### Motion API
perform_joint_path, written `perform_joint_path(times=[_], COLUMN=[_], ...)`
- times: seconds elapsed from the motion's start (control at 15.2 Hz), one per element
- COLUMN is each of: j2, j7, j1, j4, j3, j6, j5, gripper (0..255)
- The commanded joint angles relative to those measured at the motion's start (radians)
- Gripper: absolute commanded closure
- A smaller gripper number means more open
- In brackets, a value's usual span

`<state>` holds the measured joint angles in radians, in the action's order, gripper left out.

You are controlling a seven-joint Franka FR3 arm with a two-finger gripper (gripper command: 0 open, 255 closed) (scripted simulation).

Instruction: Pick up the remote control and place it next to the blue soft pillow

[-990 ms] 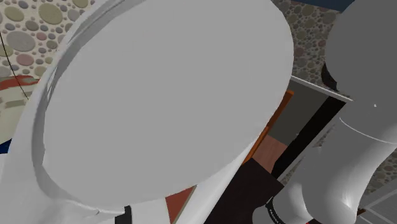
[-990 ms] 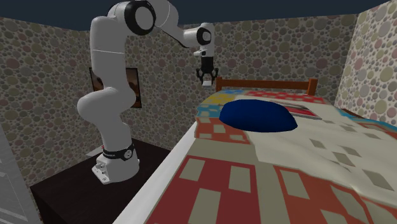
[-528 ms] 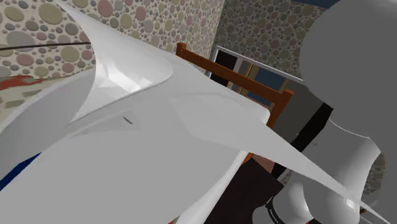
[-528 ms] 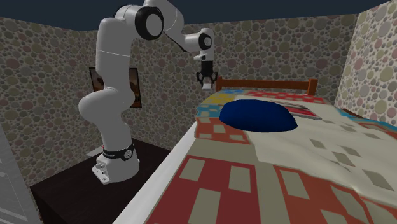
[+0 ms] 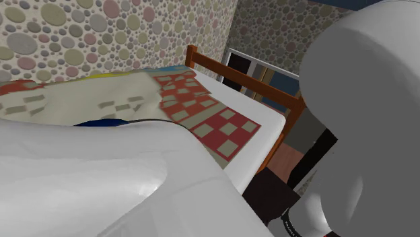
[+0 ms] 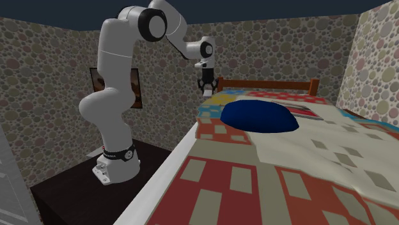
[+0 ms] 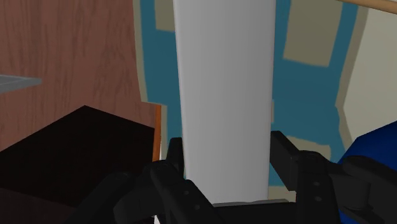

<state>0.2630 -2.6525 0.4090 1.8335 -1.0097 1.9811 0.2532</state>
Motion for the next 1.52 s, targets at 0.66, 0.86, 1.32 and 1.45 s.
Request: perform_joint_path(times=[0.66,0.86,1.32,1.45], j2=[0.077,0.099,0.136,0.136], j7=[-0.055,-0.072,-0.098,-0.098], j1=[0.037,0.049,0.071,0.071], j4=[0.090,0.107,0.129,0.129], j3=[0.045,0.060,0.087,0.087], j6=[0.134,0.165,0.210,0.210], j5=[0.084,0.109,0.149,0.149], gripper=[255,255,255,255])
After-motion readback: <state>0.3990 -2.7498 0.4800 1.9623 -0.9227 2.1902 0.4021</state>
